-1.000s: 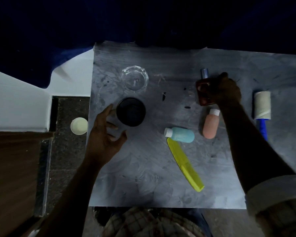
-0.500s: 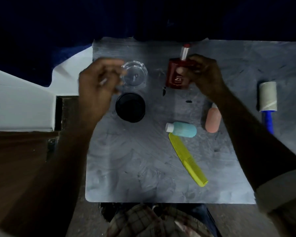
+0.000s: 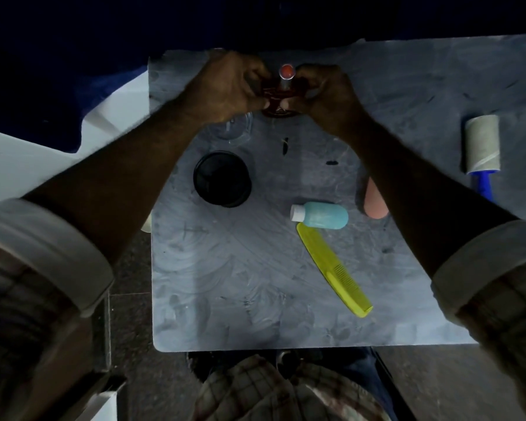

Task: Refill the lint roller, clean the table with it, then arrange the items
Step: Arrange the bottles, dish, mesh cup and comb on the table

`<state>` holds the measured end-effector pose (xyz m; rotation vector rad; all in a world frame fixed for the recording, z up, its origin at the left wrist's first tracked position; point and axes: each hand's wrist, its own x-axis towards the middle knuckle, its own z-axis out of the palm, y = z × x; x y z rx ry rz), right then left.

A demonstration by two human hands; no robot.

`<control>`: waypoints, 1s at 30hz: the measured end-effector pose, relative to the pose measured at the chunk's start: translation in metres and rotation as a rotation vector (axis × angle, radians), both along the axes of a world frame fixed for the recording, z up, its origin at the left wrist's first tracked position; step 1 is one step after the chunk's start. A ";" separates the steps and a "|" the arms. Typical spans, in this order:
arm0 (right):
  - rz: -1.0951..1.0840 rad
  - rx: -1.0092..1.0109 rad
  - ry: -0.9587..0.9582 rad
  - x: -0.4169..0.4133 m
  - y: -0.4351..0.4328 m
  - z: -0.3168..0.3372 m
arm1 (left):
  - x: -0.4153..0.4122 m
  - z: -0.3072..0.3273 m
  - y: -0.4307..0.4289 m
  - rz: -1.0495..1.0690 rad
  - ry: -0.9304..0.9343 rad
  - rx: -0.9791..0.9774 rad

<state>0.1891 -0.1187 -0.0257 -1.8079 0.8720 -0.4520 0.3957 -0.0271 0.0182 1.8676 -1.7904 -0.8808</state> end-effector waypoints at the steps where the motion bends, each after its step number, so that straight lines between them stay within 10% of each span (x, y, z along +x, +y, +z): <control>1: 0.003 -0.008 0.003 0.001 0.001 -0.001 | 0.002 -0.004 0.000 0.002 0.004 -0.021; 30: -0.016 -0.133 0.131 0.004 0.003 -0.006 | 0.012 -0.038 -0.009 0.004 -0.012 -0.101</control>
